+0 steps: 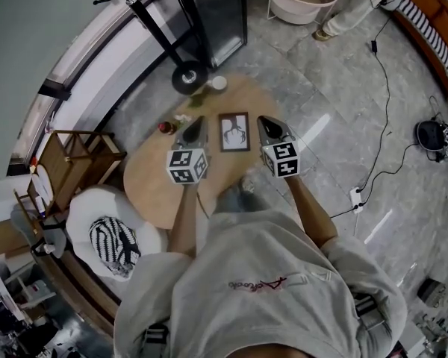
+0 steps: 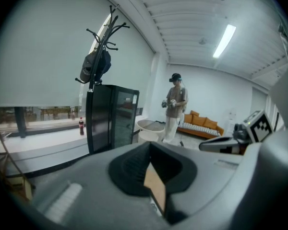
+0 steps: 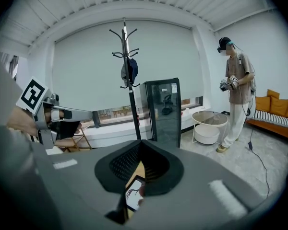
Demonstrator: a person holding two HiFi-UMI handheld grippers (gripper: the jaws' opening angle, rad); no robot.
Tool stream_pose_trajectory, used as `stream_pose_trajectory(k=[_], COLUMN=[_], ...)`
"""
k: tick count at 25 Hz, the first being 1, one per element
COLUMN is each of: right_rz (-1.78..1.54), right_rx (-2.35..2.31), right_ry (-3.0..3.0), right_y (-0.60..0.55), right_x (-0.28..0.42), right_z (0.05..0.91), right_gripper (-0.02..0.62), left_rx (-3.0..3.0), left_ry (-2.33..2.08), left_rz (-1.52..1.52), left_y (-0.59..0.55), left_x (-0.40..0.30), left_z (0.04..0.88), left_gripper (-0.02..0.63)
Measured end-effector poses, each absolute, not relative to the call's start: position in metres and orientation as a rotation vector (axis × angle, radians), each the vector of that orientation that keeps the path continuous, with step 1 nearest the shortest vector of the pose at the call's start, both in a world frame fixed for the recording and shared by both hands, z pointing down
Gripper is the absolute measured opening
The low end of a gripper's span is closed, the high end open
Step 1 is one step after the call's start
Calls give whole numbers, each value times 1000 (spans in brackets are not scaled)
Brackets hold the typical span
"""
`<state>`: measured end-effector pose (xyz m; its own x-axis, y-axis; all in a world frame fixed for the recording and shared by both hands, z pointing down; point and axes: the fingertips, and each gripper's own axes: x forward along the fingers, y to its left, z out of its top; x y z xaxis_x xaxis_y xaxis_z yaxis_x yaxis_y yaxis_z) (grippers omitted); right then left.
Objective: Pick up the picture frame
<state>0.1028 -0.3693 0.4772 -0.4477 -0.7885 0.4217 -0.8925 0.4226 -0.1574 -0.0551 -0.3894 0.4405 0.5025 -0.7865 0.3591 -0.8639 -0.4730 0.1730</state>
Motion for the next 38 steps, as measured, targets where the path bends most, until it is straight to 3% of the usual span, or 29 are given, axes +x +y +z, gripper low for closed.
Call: stream_pose_trajectory(k=[13,38], right_rz=[596,850], right_rx=[1433,1374], right_ry=[-2305,-2093], right_y=[-375,-337], right_x=[76,68], right_z=[545,755], right_gripper=[6,6], left_rx=[2362,2145], left_ry=[-1287,-1129], left_rz=[361,480], left_y=[-403,-371], left_x=[-81,-87], left_z=[509,734], left_gripper=[2,2])
